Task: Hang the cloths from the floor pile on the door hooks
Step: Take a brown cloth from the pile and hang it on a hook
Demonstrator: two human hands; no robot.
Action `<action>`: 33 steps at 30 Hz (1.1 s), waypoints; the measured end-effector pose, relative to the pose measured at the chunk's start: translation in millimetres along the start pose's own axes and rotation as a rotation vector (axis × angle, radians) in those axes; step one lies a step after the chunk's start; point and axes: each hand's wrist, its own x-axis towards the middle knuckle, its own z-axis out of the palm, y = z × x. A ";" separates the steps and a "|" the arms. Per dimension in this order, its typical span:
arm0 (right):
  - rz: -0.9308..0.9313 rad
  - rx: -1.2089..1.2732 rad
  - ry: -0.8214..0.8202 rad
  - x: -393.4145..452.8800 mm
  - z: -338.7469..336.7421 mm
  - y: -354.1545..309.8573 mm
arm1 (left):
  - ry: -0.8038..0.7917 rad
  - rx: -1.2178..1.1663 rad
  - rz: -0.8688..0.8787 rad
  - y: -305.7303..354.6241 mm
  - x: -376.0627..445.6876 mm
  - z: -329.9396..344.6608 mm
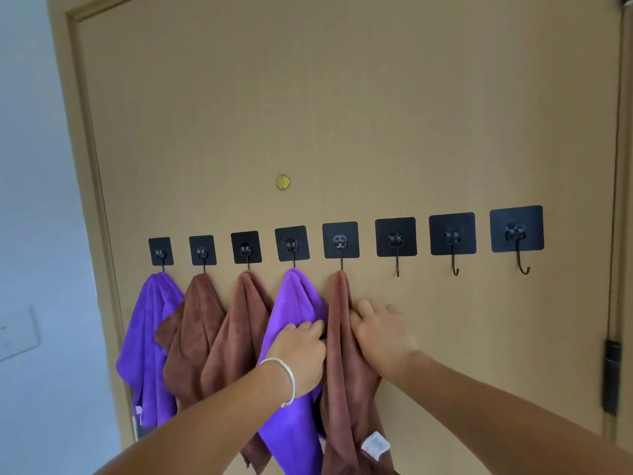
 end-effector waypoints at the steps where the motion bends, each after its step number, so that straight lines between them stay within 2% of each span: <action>1: -0.010 0.020 -0.029 -0.8 3.7 -0.6 | 0.003 0.010 0.023 -1.2 -1.7 1.7; 4: -0.036 0.077 -0.107 -6.2 14.4 -3.0 | -0.038 0.056 0.106 -3.1 -7.5 3.2; 8: -0.074 0.117 -0.059 -14.8 16.1 2.3 | -0.105 0.157 0.238 -5.8 -12.8 -5.2; 10: -0.086 0.118 -0.015 -19.4 13.5 7.3 | -0.012 0.116 0.288 -16.0 -11.1 -22.4; 12: -0.075 0.153 0.028 -21.9 6.2 13.8 | 0.215 0.061 0.297 -33.8 -6.2 -37.9; 14: -0.061 0.161 0.070 -25.6 -6.0 23.3 | 0.421 -0.056 0.223 -49.8 0.5 -49.1; 17: -0.083 0.124 0.151 -35.6 -20.1 42.8 | 0.568 -0.114 0.178 -51.1 16.4 -59.9; 20: -0.096 0.112 0.229 -51.0 -23.7 68.4 | 0.699 -0.155 0.268 -25.2 32.0 -62.3; 26: -0.097 0.017 0.335 -87.4 -41.7 107.9 | 0.760 -0.242 0.482 38.2 62.8 -62.4; 29: -0.016 -0.087 0.282 -107.3 -51.0 117.8 | 0.776 -0.277 0.556 60.0 80.4 -69.4; 33: 0.182 -0.267 0.134 -142.4 -70.2 118.7 | 0.754 -0.316 0.619 87.0 91.6 -83.0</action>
